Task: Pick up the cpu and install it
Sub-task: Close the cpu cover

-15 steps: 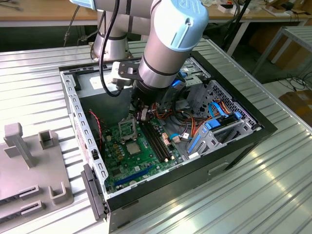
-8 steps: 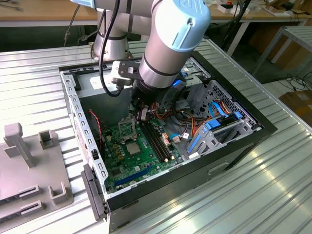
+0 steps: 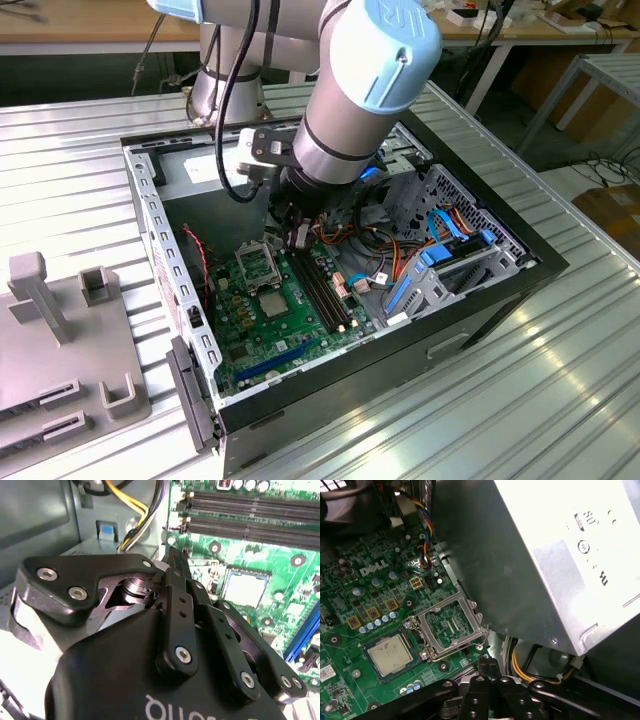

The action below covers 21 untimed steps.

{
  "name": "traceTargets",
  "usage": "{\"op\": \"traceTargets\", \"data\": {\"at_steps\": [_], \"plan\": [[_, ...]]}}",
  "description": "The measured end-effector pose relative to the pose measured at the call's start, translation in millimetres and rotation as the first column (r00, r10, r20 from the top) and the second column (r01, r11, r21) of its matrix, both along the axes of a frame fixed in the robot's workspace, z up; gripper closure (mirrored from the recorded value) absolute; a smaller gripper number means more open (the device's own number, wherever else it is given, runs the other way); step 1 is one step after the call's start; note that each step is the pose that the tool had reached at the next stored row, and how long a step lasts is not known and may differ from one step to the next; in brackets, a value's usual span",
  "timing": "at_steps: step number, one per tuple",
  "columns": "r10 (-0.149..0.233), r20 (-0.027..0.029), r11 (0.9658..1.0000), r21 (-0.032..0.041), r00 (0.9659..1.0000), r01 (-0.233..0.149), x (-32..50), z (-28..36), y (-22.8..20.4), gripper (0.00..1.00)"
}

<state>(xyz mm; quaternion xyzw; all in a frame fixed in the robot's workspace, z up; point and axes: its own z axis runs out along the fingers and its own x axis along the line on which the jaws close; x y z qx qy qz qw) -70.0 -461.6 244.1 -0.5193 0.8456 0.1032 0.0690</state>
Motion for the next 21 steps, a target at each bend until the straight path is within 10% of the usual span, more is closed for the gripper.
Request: {"op": "traceTargets", "data": {"at_steps": [7, 21], "plan": [[0.000, 0.0001, 0.9998, 0.0210, 1.0000, 0.000, 0.0, -10.5, 0.0, 0.89], [-0.047, -0.0002, 0.9985, 0.0300, 0.9989, 0.047, 0.8, -26.4, 0.9, 0.89]]}}
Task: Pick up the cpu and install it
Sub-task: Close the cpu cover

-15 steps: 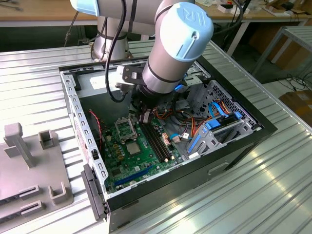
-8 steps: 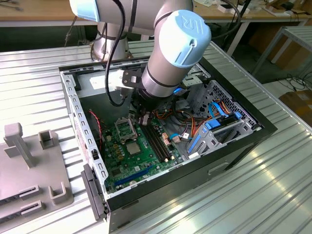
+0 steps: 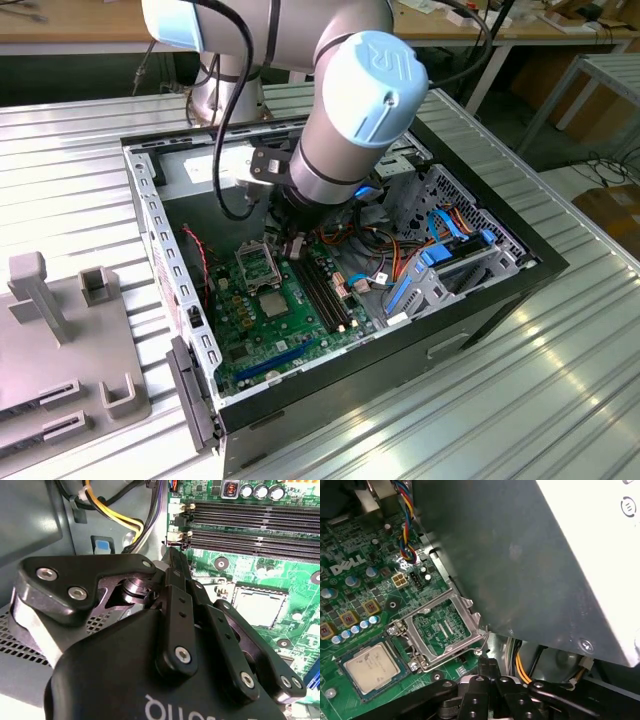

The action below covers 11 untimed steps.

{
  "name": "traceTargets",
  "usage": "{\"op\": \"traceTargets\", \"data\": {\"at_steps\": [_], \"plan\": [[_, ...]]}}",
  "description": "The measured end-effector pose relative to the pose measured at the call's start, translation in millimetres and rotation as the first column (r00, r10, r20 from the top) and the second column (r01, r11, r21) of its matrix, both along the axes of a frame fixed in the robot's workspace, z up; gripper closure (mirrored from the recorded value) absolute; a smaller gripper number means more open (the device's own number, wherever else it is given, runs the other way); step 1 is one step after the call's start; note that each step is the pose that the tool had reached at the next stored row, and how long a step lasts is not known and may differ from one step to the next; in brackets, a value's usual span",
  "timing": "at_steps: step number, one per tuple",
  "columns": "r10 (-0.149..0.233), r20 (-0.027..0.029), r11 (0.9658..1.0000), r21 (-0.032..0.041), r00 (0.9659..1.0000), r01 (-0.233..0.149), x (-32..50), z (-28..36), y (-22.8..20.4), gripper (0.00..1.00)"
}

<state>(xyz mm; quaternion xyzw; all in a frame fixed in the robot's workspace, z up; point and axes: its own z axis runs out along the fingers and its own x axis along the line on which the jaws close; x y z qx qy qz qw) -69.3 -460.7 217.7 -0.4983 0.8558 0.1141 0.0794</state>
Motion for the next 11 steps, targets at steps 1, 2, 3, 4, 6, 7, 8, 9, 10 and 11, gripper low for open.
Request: {"op": "traceTargets", "data": {"at_steps": [1, 2, 3, 4, 6, 7, 8, 9, 10, 11], "plan": [[0.000, 0.0001, 1.0000, 0.0005, 1.0000, 0.000, 0.0, -0.4, 0.2, 0.89], [-0.001, 0.0000, 1.0000, 0.0009, 1.0000, 0.001, 0.0, -0.6, 0.2, 0.89], [-0.004, -0.0001, 1.0000, 0.0015, 1.0000, 0.004, -0.1, -0.7, 0.3, 0.89], [-0.009, 0.0000, 1.0000, 0.0023, 1.0000, 0.009, -0.1, -0.9, 0.5, 0.89], [-0.012, 0.0002, 0.9999, 0.0033, 0.9999, 0.012, -0.2, -1.4, 0.9, 0.89], [-0.013, 0.0002, 0.9999, 0.0032, 0.9999, 0.013, -0.3, -1.6, 1.0, 0.89], [-0.014, 0.0001, 0.9999, 0.0031, 0.9999, 0.014, -0.5, -1.7, 1.1, 0.89], [-0.014, 0.0001, 0.9999, 0.0030, 0.9999, 0.014, -0.9, -1.9, 1.1, 0.89], [-0.014, 0.0001, 0.9999, 0.0032, 0.9999, 0.014, -1.5, -2.2, 1.3, 0.89], [-0.014, 0.0002, 0.9999, 0.0034, 0.9999, 0.014, -1.7, -2.7, 1.7, 0.89]]}}
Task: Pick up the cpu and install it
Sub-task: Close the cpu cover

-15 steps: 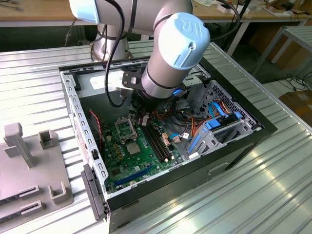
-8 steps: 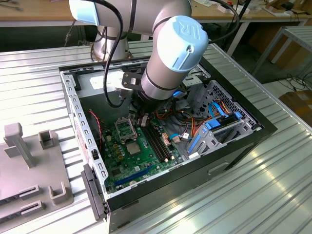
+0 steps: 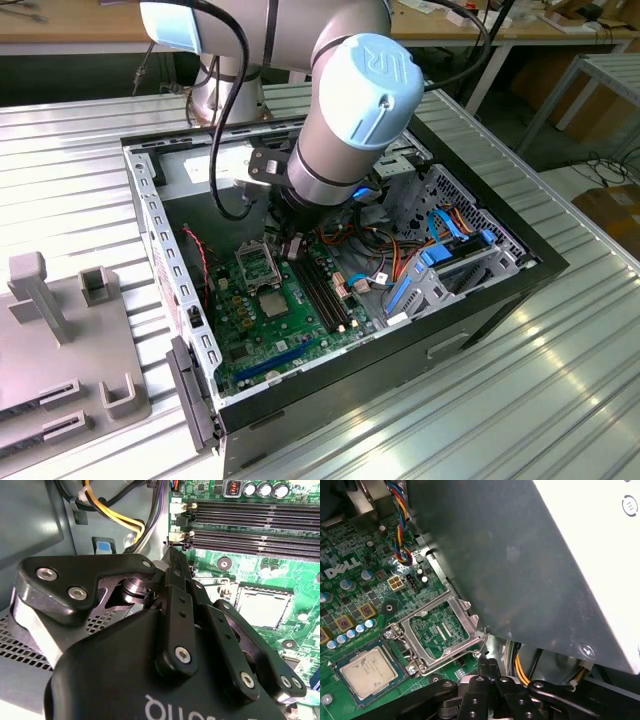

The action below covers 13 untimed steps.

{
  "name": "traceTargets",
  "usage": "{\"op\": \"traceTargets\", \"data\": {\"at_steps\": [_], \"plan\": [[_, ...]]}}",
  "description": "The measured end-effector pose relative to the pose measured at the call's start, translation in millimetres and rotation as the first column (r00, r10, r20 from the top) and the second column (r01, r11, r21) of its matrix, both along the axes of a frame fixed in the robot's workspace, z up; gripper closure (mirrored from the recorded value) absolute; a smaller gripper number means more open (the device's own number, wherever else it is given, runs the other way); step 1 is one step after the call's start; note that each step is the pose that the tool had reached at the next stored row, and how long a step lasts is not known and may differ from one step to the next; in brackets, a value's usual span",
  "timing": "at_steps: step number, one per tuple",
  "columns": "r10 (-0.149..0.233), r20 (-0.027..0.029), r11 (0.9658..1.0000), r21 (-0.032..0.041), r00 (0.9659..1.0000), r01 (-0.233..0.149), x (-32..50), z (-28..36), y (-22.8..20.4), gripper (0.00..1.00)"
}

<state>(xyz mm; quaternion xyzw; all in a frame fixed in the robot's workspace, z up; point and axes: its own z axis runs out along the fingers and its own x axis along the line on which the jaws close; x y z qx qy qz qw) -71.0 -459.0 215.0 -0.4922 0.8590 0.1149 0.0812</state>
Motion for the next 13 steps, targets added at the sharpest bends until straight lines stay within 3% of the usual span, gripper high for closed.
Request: {"op": "traceTargets", "data": {"at_steps": [5, 13], "plan": [[-0.006, -0.0001, 1.0000, 0.0002, 1.0000, 0.006, -0.2, -3.3, 2.7, 0.89], [-0.007, -0.0002, 1.0000, 0.0011, 1.0000, 0.007, -2.9, -6.7, 3.5, 0.89]]}}
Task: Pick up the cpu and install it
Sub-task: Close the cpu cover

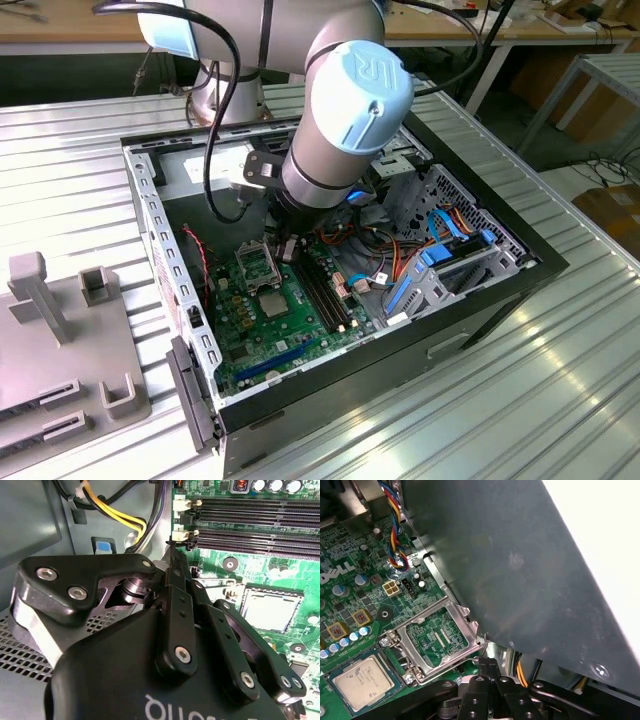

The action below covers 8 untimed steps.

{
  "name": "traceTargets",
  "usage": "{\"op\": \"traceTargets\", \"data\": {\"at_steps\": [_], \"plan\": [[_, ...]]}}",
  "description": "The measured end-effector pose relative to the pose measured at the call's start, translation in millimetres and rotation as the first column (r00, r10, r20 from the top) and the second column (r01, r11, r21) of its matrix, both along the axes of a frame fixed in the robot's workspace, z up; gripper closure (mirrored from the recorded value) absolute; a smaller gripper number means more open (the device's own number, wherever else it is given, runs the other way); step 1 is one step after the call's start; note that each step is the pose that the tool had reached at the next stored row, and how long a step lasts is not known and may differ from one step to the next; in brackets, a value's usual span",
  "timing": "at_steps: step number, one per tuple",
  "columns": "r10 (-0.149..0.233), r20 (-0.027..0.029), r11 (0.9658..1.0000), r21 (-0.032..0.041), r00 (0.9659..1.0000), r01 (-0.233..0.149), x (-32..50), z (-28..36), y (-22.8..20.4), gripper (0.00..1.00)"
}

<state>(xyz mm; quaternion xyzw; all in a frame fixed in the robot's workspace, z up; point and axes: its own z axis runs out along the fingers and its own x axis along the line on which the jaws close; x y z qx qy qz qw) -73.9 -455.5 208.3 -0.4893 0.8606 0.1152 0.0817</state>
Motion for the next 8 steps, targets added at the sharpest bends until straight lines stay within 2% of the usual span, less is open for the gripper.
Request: {"op": "traceTargets", "data": {"at_steps": [8], "plan": [[-0.001, 0.0002, 1.0000, 0.0007, 1.0000, 0.001, 1.5, 2.1, 0.1, 0.89]]}}
